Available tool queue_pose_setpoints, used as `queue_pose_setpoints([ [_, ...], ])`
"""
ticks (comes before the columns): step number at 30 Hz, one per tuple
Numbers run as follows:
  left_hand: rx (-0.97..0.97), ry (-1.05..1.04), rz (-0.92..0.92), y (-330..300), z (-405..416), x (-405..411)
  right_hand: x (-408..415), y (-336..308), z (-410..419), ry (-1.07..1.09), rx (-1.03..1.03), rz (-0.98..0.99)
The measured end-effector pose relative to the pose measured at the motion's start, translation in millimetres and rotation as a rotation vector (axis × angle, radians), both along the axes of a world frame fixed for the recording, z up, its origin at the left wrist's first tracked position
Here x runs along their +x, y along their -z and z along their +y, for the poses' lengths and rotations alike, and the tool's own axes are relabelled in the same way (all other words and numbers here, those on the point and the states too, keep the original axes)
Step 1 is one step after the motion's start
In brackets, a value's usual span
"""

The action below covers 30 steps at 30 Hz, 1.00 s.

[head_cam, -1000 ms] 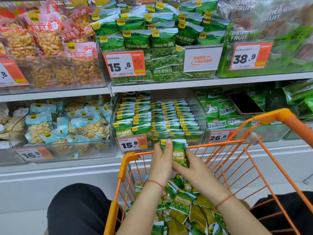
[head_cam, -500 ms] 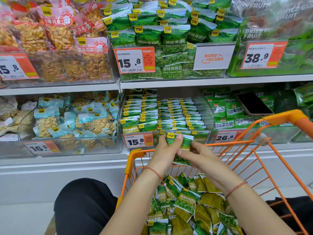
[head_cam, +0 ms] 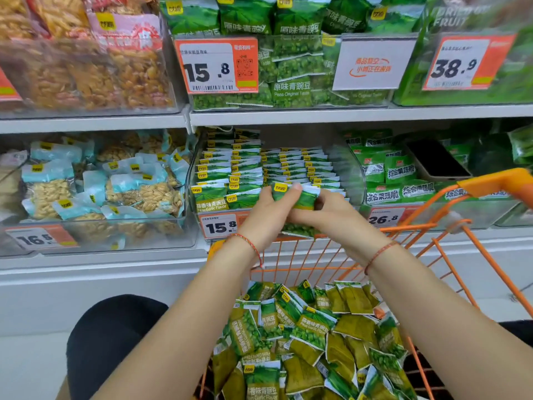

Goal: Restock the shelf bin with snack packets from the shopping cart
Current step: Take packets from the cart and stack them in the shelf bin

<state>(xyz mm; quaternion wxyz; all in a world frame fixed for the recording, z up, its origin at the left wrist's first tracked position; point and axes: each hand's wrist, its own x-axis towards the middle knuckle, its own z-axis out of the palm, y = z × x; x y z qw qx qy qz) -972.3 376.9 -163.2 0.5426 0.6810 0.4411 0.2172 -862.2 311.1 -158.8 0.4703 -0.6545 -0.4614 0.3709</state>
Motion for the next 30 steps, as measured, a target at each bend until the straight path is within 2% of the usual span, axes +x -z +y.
queue_pose_setpoints([
  [3,0.241,0.072,0.146,-5,33,-2,14,-3,24,0.019,0.049,-0.005],
  [7,0.832,0.130,0.508,6,80,-24,39,0,61,0.122,0.084,-0.062],
  [10,0.914,0.142,0.766,22,115,-37,59,9,96,0.183,0.025,-0.087],
  [12,0.961,0.162,0.848,32,129,-41,68,17,118,0.185,-0.020,-0.114],
  [15,1.038,0.148,0.842,47,138,-42,76,27,151,0.238,-0.048,-0.110],
  [19,1.137,0.068,0.725,62,140,-41,86,37,199,0.298,-0.094,-0.054],
  [23,1.183,0.053,0.688,67,143,-40,94,44,229,0.331,-0.121,-0.063],
  [30,1.293,-0.004,0.628,72,145,-39,79,48,270,0.337,0.042,0.050],
])
